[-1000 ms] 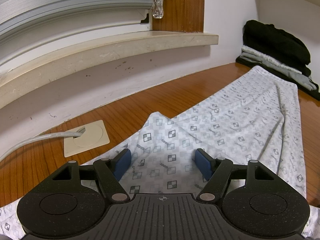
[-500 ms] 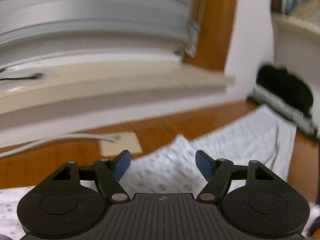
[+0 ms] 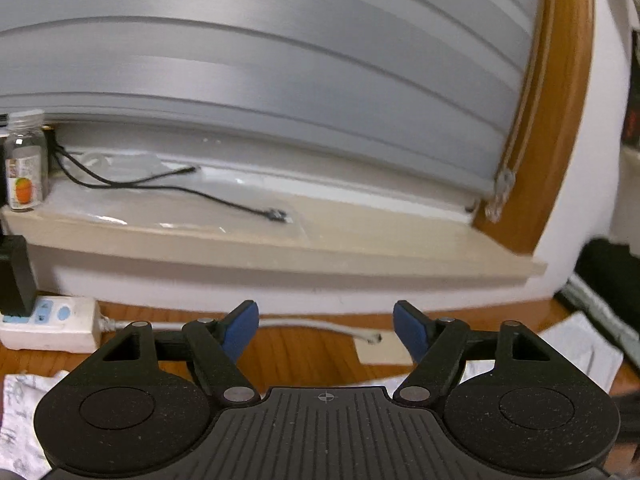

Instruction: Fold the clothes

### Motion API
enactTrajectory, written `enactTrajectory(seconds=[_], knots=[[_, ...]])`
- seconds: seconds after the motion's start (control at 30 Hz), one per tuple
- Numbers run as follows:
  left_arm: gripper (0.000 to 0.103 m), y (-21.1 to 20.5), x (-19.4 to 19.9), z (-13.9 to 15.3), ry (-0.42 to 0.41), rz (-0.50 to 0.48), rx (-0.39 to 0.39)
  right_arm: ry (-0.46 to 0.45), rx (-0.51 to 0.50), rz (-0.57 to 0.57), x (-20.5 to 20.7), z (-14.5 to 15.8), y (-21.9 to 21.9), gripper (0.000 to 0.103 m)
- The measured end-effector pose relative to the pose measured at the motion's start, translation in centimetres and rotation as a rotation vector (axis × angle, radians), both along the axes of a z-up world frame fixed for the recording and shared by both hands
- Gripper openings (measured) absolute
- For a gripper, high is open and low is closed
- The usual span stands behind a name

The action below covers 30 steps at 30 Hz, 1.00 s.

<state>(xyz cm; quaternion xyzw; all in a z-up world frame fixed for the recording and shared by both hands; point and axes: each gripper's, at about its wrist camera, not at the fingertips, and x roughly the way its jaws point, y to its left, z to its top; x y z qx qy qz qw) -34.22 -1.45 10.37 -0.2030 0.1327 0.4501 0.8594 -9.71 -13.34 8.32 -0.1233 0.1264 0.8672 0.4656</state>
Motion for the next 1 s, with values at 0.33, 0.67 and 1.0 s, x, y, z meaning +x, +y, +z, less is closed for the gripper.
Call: enactTrajectory(seconds=[0.33, 0.67, 1.0], knots=[[0.056, -2.6, 12.4, -1.5, 0.218, -0.259, 0.067, -0.16, -0.156, -0.165, 8.9, -4.1, -3.9, 0.023], [0.02, -3.1, 18.7, -6.5, 0.422, -0.438, -0.004, -0.158, -0.193, -0.15, 7.6, -6.0, -6.3, 0.022], [0.013, -2.5, 18.1, -7.6, 0.462, -0.402, 0.036, -0.166, -0.175, -0.166, 7.3, -7.4, -11.5, 0.021]])
